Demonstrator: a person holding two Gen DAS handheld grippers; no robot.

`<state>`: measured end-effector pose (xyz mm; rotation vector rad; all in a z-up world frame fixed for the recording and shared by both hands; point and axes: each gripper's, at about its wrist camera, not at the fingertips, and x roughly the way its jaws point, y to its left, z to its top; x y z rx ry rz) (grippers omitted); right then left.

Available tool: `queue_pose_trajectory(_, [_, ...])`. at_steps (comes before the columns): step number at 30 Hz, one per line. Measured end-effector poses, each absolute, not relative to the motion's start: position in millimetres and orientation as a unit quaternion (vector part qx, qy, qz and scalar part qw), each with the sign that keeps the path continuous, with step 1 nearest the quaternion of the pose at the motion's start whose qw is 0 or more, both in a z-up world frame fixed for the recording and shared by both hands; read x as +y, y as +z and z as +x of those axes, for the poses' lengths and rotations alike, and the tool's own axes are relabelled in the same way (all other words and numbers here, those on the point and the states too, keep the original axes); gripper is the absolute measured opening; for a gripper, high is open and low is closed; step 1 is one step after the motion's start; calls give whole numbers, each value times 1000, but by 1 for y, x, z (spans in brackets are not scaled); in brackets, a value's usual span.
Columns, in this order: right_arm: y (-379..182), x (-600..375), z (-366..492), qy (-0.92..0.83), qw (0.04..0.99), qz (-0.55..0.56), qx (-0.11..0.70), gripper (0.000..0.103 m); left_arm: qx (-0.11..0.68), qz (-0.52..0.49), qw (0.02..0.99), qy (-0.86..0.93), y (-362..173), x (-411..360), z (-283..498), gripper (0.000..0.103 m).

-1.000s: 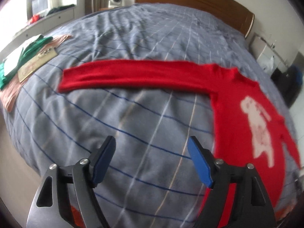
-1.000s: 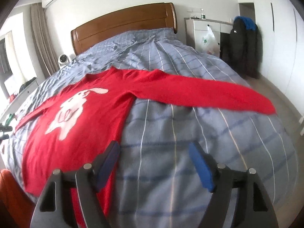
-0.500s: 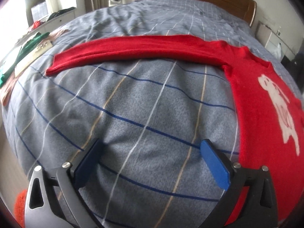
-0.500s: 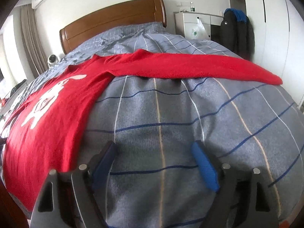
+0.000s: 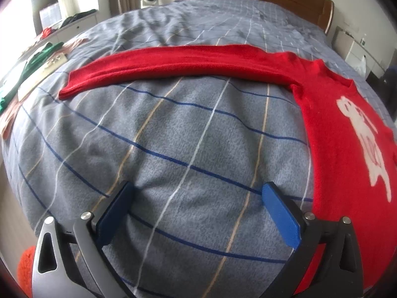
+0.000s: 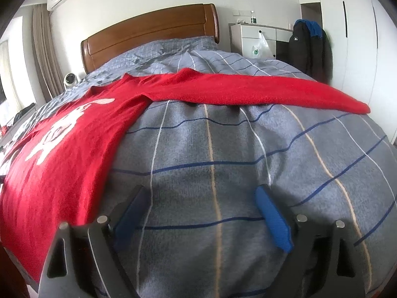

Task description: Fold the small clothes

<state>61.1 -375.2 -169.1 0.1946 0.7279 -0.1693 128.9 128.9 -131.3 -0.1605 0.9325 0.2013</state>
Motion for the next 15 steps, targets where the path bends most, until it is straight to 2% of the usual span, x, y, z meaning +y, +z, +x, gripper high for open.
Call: queue_pose_trajectory(15, [-169, -372, 66, -92, 924, 88, 362, 90, 451, -78, 884, 92, -132, 131, 130, 103])
